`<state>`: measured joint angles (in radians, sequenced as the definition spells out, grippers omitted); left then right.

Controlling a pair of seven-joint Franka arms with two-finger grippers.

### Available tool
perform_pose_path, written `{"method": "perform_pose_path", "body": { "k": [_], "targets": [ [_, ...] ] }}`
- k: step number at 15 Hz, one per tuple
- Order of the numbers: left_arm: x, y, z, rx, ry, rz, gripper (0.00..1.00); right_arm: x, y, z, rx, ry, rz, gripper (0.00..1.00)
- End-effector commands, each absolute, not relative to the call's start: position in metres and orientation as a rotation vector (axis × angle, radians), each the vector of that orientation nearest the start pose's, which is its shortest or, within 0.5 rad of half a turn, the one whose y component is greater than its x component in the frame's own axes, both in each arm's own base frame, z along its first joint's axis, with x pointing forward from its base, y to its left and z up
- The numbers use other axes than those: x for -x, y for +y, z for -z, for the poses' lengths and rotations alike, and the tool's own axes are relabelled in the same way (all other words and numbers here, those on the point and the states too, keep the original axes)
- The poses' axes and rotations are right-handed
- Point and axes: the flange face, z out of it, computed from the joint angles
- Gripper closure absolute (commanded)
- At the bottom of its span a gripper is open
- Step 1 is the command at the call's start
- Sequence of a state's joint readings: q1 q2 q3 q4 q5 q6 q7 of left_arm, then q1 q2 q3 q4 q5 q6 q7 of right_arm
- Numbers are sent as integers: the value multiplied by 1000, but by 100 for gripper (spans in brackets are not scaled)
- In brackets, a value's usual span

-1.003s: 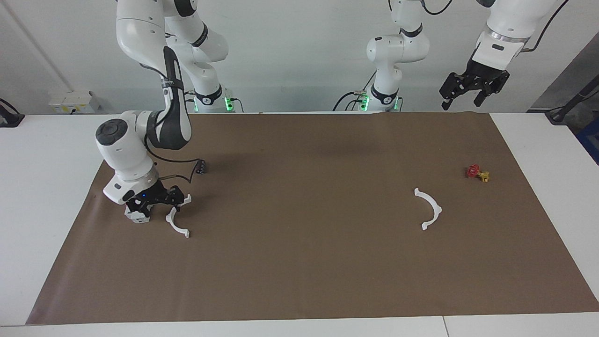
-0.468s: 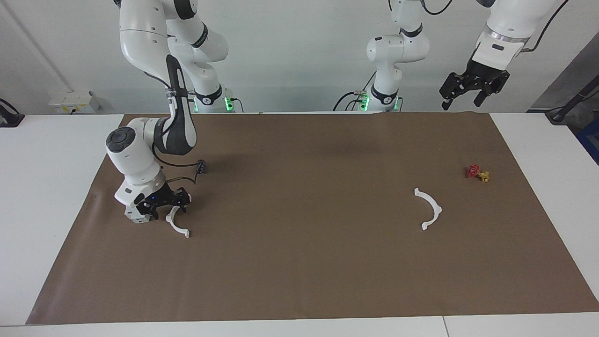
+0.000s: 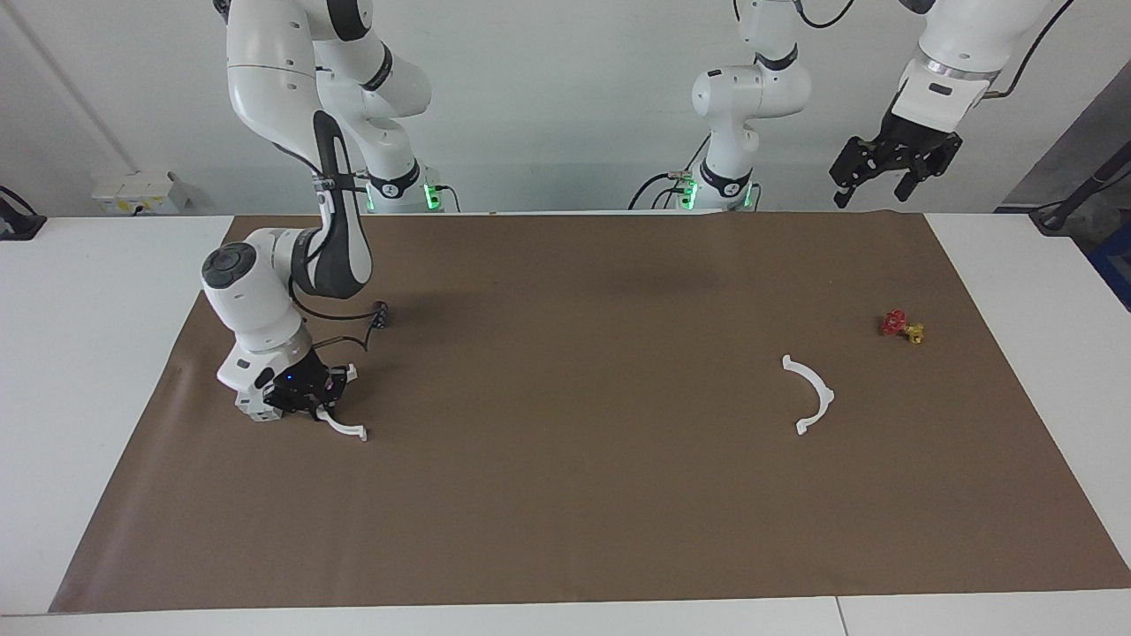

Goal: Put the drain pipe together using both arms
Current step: 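Grasp the white half-ring with the right gripper and lift it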

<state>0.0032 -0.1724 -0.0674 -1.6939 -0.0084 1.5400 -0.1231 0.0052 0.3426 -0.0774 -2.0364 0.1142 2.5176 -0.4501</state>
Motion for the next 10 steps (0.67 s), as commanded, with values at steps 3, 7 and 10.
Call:
{"method": "perform_pose_path", "body": {
  "k": [3, 7, 10],
  "targets": [
    [-494, -38, -658, 3154, -80, 49, 0, -627, -27, -336, 3047, -392, 191, 100],
    [-494, -38, -658, 3154, -80, 46, 0, -631, 55, -367, 3053, -231, 104, 100],
    [-494, -38, -658, 3154, -80, 46, 0, -622, 126, -373, 3079, -111, 87, 100]
  ]
}}
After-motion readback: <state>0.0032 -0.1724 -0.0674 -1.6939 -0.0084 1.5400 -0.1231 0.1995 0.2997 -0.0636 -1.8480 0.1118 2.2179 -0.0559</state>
